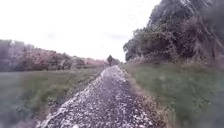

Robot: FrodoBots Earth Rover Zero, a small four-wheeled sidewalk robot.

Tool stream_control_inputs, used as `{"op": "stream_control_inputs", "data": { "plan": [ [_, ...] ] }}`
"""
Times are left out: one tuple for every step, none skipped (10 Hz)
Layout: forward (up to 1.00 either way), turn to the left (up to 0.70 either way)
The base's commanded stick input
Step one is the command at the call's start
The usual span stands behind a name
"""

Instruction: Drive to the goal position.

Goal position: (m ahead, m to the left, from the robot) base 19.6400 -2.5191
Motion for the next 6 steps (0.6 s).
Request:
{"op": "stream_control_inputs", "data": {
  "plan": [
    [0.60,0.00],
    [0.60,0.00],
    [0.60,0.00],
    [0.60,0.00],
    [0.60,0.00],
    [0.60,0.00]
  ]
}}
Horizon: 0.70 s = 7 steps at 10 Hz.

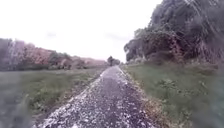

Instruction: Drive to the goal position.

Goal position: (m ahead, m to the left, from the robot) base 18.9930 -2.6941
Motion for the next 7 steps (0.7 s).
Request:
{"op": "stream_control_inputs", "data": {
  "plan": [
    [0.60,0.00],
    [0.60,0.00],
    [0.60,0.00],
    [0.60,0.00],
    [0.60,0.00],
    [0.60,0.00],
    [0.60,0.00]
  ]
}}
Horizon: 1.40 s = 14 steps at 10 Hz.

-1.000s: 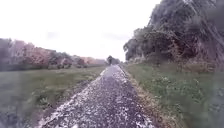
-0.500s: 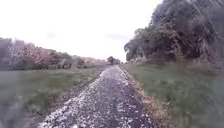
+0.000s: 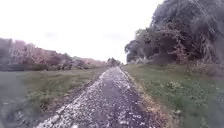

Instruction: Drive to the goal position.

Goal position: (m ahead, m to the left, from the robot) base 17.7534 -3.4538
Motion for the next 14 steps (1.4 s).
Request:
{"op": "stream_control_inputs", "data": {
  "plan": [
    [0.60,0.00],
    [0.60,-0.02],
    [0.60,-0.08],
    [0.60,-0.15],
    [0.60,-0.15],
    [0.60,-0.15],
    [0.60,-0.15],
    [0.60,-0.15],
    [0.60,-0.15],
    [0.60,-0.15],
    [0.60,0.00],
    [0.60,0.00],
    [0.60,0.00],
    [0.60,0.00]
  ]
}}
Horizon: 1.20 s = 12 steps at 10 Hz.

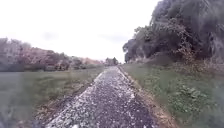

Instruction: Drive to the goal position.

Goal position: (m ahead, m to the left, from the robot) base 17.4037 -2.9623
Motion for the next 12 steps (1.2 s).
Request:
{"op": "stream_control_inputs", "data": {
  "plan": [
    [0.60,0.00],
    [0.60,0.00],
    [0.60,0.00],
    [0.60,0.00],
    [0.60,0.00],
    [0.60,0.00],
    [0.60,0.00],
    [0.60,0.00],
    [0.60,0.00],
    [0.60,0.00],
    [0.60,0.00],
    [0.60,0.00]
  ]
}}
